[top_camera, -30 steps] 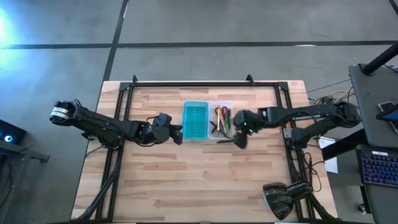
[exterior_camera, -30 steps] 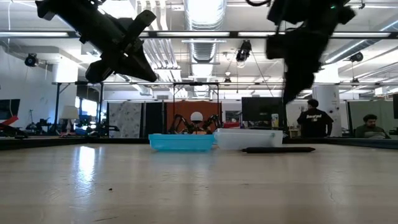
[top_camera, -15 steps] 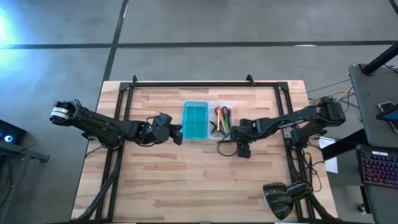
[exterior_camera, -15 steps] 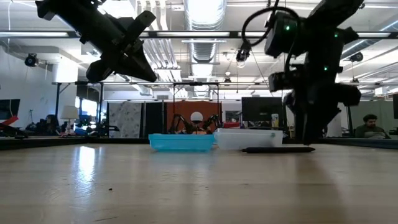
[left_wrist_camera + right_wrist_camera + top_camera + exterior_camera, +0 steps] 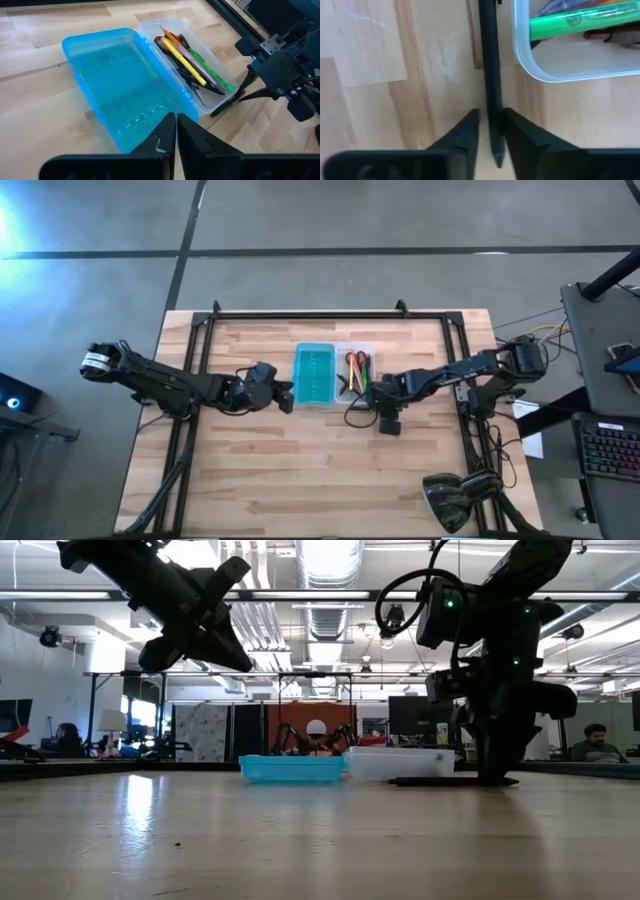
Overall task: Pick & place school supplies into a supply box
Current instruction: Put the black pen into the supply box, then close the supply box
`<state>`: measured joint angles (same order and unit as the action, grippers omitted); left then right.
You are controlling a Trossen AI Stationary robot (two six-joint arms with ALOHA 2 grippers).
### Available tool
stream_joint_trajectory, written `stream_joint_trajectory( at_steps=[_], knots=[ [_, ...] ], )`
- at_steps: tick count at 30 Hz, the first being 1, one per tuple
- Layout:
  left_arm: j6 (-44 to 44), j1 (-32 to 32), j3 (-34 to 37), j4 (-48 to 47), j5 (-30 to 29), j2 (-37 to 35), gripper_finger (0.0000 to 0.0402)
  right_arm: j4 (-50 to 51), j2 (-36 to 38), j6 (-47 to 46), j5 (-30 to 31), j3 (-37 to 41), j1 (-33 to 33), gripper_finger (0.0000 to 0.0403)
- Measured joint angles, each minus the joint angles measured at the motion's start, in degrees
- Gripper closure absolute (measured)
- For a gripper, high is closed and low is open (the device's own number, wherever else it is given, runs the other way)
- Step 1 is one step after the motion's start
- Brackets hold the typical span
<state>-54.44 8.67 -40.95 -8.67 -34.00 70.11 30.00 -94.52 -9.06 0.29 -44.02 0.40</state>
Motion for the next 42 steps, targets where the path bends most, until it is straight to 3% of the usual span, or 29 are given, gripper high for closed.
stream_joint_trajectory(
  at_steps=[3,7,13,15,18,20,23,26,30,36,42],
  knots=[
    [0.0,0.0,0.0,0.0,0.1,0.0,0.0402,0.3,0.5,-1.6,-0.4,0.1,0.1,0.0376],
    [0.0,0.0,0.0,0.0,0.1,0.0,0.0402,1.7,3.2,-4.2,-1.9,0.3,1.3,0.0382],
    [0.0,0.0,0.0,0.1,0.2,0.0,0.0402,3.0,11.4,-13.1,-18.1,0.6,3.3,0.0385],
    [0.0,0.0,0.0,0.1,0.2,0.0,0.0402,1.1,14.5,-17.8,-20.8,0.7,3.0,0.0386],
    [0.0,0.0,0.0,0.1,0.1,0.0,0.0402,-6.2,19.2,-25.2,-18.0,0.7,2.1,0.0386],
    [0.1,0.0,0.0,0.1,0.1,0.0,0.0402,-10.2,21.2,-32.3,-12.3,0.5,0.0,0.0386],
    [0.2,0.0,0.0,0.3,0.1,0.0,0.0402,-11.6,21.3,-45.7,-2.1,0.7,-4.3,0.0386],
    [0.2,0.0,0.0,0.3,0.1,0.0,0.0402,-16.2,18.8,-52.8,0.2,0.8,-8.1,0.0378],
    [0.4,0.0,0.0,0.5,0.1,0.0,0.0402,-21.9,12.5,-54.5,-2.0,0.6,-11.0,0.0347],
    [-0.1,0.0,0.0,-1.9,0.1,0.0,0.0402,-18.4,7.0,-54.4,-3.3,-0.5,-11.1,0.0286],
    [-10.9,0.0,0.0,-13.0,1.9,-0.2,0.0402,-14.3,14.1,-45.9,2.4,-1.3,-7.9,0.0248]
  ],
)
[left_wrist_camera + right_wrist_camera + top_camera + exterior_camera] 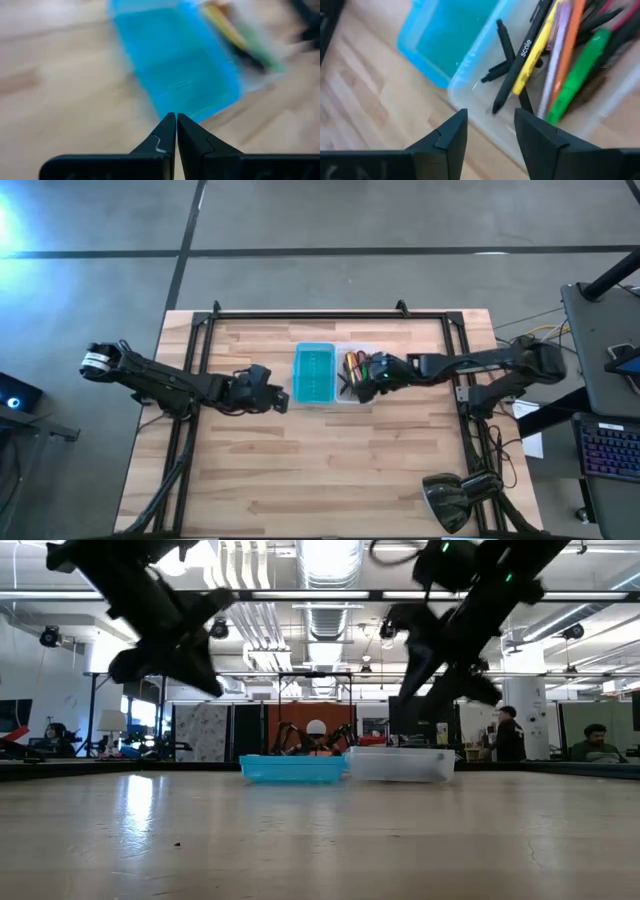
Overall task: Pick & place school supplies into a supply box
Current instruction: Close the supply box
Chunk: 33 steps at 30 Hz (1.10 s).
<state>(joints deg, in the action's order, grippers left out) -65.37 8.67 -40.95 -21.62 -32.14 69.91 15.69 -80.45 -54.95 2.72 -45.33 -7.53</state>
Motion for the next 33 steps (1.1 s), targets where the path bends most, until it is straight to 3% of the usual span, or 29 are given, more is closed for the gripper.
stream_joint_trajectory(
  at_steps=[4,7,9,14,19,26,33],
  knots=[
    [-12.0,-0.6,0.8,-8.9,-0.7,0.0,0.0402,12.3,7.1,0.0,7.5,-0.5,0.8,0.0251],
    [-16.0,-3.6,4.2,-7.0,-0.6,-0.2,0.0402,21.0,9.2,-2.1,8.4,0.6,-0.9,0.0276],
    [-15.2,-7.1,7.7,0.5,2.6,-0.3,0.0402,22.6,9.3,-2.4,8.3,1.4,-2.0,0.0299],
    [-11.7,-17.3,18.7,31.3,19.6,0.7,0.0402,21.0,6.8,-4.6,8.0,1.5,-3.6,0.0361],
    [-15.6,-23.8,24.3,33.8,22.7,1.8,0.0402,20.1,3.0,-4.9,7.8,1.6,-4.8,0.0392],
    [-13.0,-25.2,23.7,32.6,25.2,3.9,0.0402,11.8,-1.9,-7.1,8.0,1.6,-6.2,0.0394],
    [-7.8,-25.2,16.6,32.3,25.3,13.4,0.0401,11.5,-3.6,-6.1,8.0,1.6,-7.2,0.0394]
  ],
)
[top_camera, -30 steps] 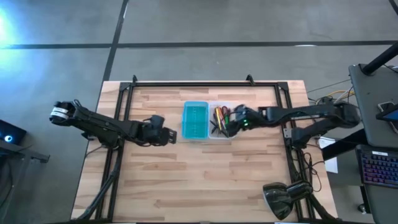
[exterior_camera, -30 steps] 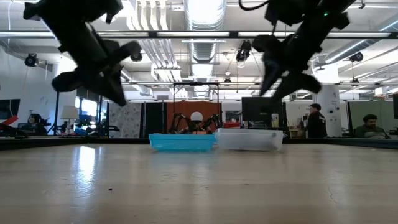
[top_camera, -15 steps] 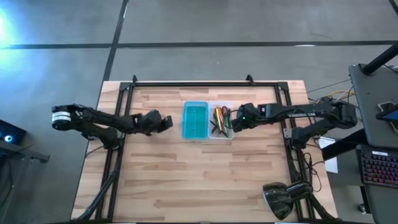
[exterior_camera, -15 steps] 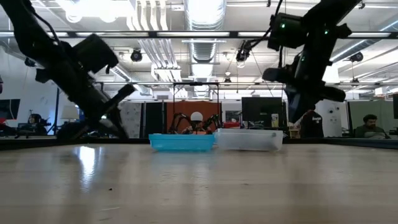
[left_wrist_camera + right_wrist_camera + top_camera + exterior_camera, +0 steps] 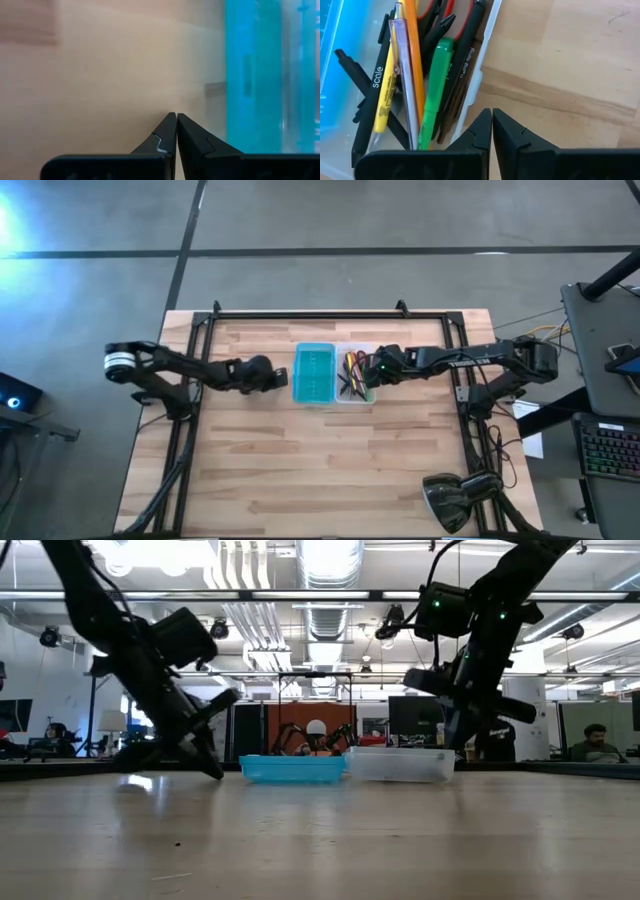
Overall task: Pick & place school supplies into a supply box
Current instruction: Close the supply box
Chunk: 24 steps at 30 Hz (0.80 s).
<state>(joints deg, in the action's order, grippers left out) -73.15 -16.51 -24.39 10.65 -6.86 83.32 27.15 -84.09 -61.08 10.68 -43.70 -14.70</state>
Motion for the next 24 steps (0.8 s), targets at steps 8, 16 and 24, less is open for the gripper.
stream_joint_trajectory(
  at_steps=[8,16,24],
  knots=[
    [4.8,-0.1,-7.5,1.5,2.0,9.3,0.0401,0.1,0.5,0.8,0.0,0.0,0.0,0.0394],
    [8.0,-0.1,-10.6,1.6,3.4,9.7,0.0401,3.2,0.5,2.1,0.0,0.4,0.0,0.0394],
    [8.8,0.0,-11.0,5.9,3.5,7.1,0.0401,4.2,0.5,1.3,-0.7,3.7,0.1,0.0394]
  ],
)
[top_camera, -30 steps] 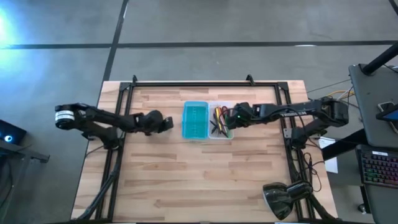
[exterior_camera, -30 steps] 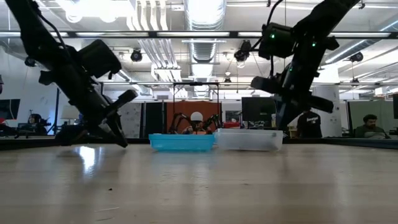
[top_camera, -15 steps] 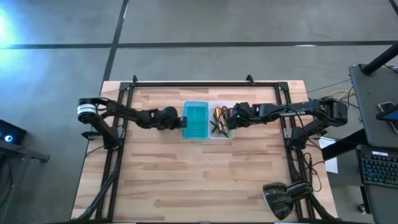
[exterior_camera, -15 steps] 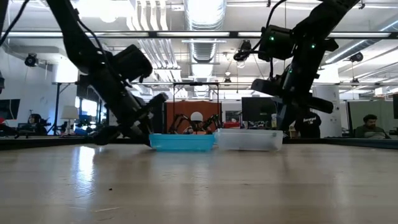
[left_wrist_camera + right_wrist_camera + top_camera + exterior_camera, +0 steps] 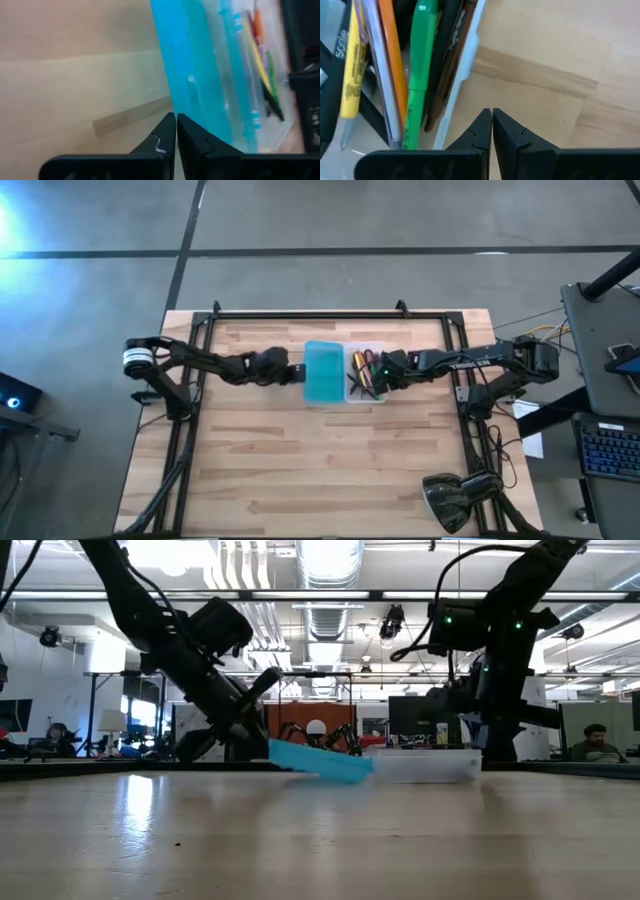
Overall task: Pick & place school supplies into a supply box
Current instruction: Close the supply box
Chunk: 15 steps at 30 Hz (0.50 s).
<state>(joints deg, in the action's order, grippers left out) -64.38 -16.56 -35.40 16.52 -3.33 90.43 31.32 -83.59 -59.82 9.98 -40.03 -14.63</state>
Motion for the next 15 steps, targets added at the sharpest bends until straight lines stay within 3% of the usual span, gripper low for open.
stream_joint_trajectory(
  at_steps=[5,15],
  knots=[
    [-0.1,0.1,-0.4,5.7,0.0,-0.5,0.0401,0.0,0.0,0.1,-0.2,0.3,0.0,0.0394],
    [3.4,0.1,-7.8,6.5,1.3,-0.5,0.0401,0.2,0.1,1.8,0.1,0.3,-0.1,0.0394]
  ],
)
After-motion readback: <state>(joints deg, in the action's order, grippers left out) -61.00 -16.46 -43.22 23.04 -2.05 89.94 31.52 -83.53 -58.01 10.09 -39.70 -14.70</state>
